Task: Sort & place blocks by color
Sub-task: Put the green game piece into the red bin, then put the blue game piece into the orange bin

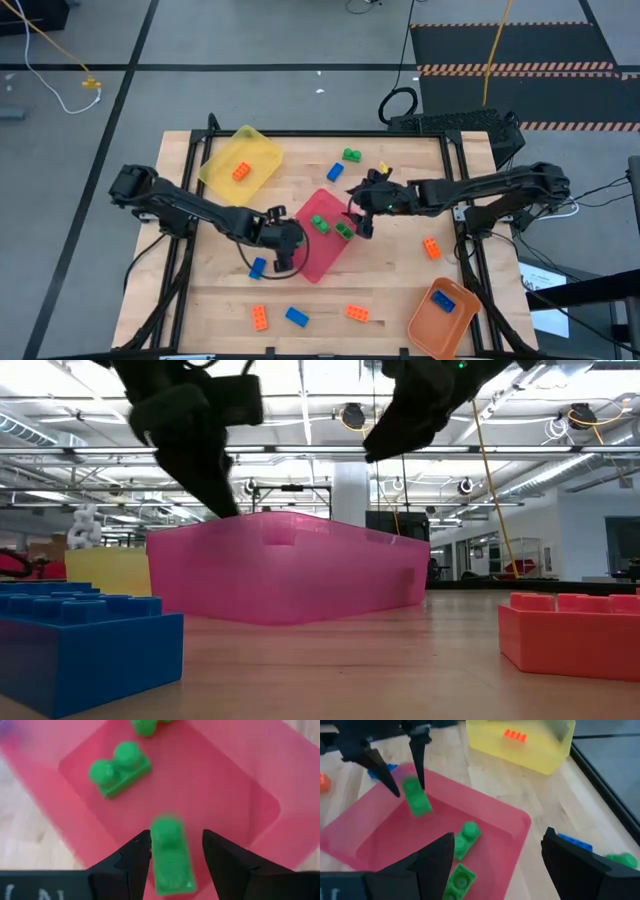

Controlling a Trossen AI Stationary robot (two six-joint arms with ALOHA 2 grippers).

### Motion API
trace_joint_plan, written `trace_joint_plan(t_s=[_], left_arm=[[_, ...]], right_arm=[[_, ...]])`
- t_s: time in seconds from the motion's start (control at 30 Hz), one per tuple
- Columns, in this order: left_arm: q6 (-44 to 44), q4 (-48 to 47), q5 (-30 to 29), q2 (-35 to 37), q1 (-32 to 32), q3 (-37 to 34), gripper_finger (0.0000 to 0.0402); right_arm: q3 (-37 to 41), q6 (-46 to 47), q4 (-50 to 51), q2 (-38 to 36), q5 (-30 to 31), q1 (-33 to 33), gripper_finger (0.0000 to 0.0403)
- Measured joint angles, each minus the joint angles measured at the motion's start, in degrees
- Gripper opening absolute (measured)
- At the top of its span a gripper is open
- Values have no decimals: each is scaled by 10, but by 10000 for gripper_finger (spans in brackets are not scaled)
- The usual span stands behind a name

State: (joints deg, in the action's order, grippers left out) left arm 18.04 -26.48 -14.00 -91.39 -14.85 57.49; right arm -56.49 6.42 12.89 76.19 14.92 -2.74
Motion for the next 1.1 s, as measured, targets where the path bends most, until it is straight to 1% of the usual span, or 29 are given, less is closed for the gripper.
trace_joint_plan(t_s=[0.07, 0.13, 0.23, 0.3, 0.43, 0.5, 0.6, 0.67, 0.73, 0.83, 0.9, 0.97, 1.1], left_arm=[[-2, -5, 3, 0, 0, -1, 186], [-1, 9, 2, 3, 0, 1, 191], [-4, -2, 3, 15, 0, -1, 202], [0, 8, 3, 21, 0, 2, 212], [44, -58, 11, 43, -4, 4, 233], [85, -114, 14, 62, -12, 4, 242], [156, -146, 16, 81, -31, 11, 249], [209, -185, 20, 93, -45, 12, 250], [276, -195, 23, 101, -61, 18, 250], [397, -248, 46, 110, -79, 22, 250], [470, -240, 60, 106, -93, 23, 250], [525, -261, 63, 101, -108, 18, 250], [598, -276, 68, 62, -120, 17, 250]], right_arm=[[0, 0, -3, -4, 0, 0, 281], [6, 0, 2, -12, 1, 0, 281], [20, 4, -20, -13, 1, 0, 281], [29, 8, -10, -12, 1, 0, 281], [44, 13, -16, -13, 2, 0, 281], [51, 13, -13, -12, 2, 0, 281], [57, 8, -15, -12, 2, 1, 281], [60, 2, -21, -13, 3, 2, 281], [62, -9, -22, -12, 2, 7, 281], [62, -27, -47, -14, 2, 15, 281], [62, -38, -56, -18, 1, 18, 281], [61, -46, -69, -20, 1, 20, 281], [62, -64, -75, -27, 0, 20, 281]])
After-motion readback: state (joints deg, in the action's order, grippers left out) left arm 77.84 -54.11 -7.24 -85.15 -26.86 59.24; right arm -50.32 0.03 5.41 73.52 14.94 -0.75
